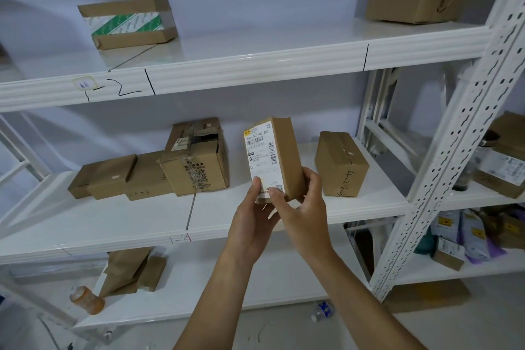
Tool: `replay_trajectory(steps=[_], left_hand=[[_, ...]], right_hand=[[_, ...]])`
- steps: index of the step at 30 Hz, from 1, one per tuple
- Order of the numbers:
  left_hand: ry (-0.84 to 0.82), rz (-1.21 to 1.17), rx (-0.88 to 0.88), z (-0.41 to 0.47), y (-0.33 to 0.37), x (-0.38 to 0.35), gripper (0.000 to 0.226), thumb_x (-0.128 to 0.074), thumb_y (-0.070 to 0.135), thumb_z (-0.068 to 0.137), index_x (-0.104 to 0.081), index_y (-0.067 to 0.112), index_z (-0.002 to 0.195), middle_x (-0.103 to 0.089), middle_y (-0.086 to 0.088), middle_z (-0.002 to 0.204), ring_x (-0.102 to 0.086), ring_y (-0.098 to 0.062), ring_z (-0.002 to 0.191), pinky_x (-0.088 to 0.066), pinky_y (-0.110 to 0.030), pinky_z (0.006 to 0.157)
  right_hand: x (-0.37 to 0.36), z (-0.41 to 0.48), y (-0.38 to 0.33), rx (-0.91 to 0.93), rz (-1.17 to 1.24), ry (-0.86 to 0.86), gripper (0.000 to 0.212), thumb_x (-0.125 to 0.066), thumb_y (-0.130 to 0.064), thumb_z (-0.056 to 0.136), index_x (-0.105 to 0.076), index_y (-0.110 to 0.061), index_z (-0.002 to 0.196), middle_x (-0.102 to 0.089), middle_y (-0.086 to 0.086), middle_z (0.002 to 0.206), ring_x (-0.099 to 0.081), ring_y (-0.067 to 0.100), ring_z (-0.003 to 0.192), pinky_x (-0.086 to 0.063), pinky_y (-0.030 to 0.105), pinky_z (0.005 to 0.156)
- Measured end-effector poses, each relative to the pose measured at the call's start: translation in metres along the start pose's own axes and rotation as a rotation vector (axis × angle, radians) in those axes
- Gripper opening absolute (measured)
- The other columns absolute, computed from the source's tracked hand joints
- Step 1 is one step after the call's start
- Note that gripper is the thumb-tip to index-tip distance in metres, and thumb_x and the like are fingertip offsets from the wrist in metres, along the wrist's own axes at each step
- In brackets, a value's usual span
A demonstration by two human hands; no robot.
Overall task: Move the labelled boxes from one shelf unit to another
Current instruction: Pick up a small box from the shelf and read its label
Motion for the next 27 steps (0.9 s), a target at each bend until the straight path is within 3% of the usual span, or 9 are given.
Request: replay_trajectory(steps=[4,10,13,16,20,22,27], left_hand=[[-0.032,0.058,-0.027,-0.002,0.004,0.0,0.04,-0.055,0.036,0.102,-0.065,0.018,0.137,-0.072,-0.014,0.133,-0.069,-0.027,0.116,-0.055,-0.041,0.099],[0.004,0.126,-0.055,-0.001,0.003,0.002,0.038,-0.058,0.024,0.104,-0.062,0.009,0.139,-0.071,-0.017,0.133,-0.067,-0.025,0.113,-0.055,-0.043,0.104],[0.015,0.137,-0.06,-0.002,0.002,0.0,0.036,-0.059,0.021,0.103,-0.063,0.016,0.139,-0.074,-0.01,0.129,-0.069,-0.022,0.113,-0.055,-0.041,0.102],[0.018,0.138,-0.063,-0.004,0.003,-0.002,0.037,-0.061,0.021,0.103,-0.063,0.018,0.139,-0.076,-0.006,0.128,-0.07,-0.021,0.115,-0.054,-0.044,0.106],[0.034,0.129,-0.055,-0.006,0.004,-0.004,0.035,-0.061,0.021,0.102,-0.065,0.018,0.137,-0.077,-0.005,0.126,-0.071,-0.021,0.114,-0.054,-0.044,0.106],[0.048,0.121,-0.047,-0.007,0.005,-0.004,0.035,-0.061,0.021,0.102,-0.065,0.017,0.137,-0.077,-0.005,0.125,-0.071,-0.021,0.114,-0.054,-0.044,0.106],[0.057,0.113,-0.045,-0.008,0.01,-0.004,0.037,-0.062,0.02,0.102,-0.065,0.015,0.138,-0.076,-0.008,0.126,-0.07,-0.022,0.116,-0.054,-0.044,0.107]], right_hand=[[0.006,0.004,0.007,-0.05,0.027,-0.029,0.054,-0.077,-0.027,0.088,-0.045,-0.028,0.132,-0.063,-0.008,0.131,-0.062,0.003,0.117,-0.055,0.011,0.086],[0.013,0.01,0.012,-0.163,0.144,-0.073,0.046,-0.07,-0.019,0.092,-0.052,-0.024,0.134,-0.067,-0.016,0.124,-0.063,0.005,0.119,-0.056,0.012,0.084],[0.014,0.013,0.016,-0.233,0.214,-0.068,0.05,-0.066,-0.026,0.089,-0.05,-0.022,0.136,-0.069,-0.007,0.128,-0.066,0.014,0.12,-0.057,0.028,0.097],[0.015,0.015,0.015,-0.261,0.236,-0.067,0.05,-0.064,-0.026,0.088,-0.049,-0.023,0.136,-0.071,-0.006,0.125,-0.067,0.017,0.118,-0.057,0.034,0.099],[0.016,0.017,0.012,-0.272,0.235,-0.076,0.041,-0.061,-0.017,0.099,-0.049,-0.022,0.137,-0.071,-0.008,0.122,-0.07,0.015,0.112,-0.059,0.028,0.091],[0.016,0.018,0.01,-0.274,0.231,-0.081,0.039,-0.059,-0.019,0.1,-0.05,-0.02,0.137,-0.071,-0.008,0.122,-0.07,0.013,0.111,-0.059,0.027,0.089],[0.018,0.02,0.005,-0.315,0.309,-0.059,0.034,-0.049,-0.032,0.106,-0.056,-0.016,0.135,-0.072,0.0,0.121,-0.071,0.017,0.111,-0.06,0.041,0.096]])
Point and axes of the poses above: each hand's wrist, its own z-axis towards the middle knuckle, its own x-axis out of the back of the hand, y = z × x, the point moved 2 cm from there along z, towards the middle knuckle
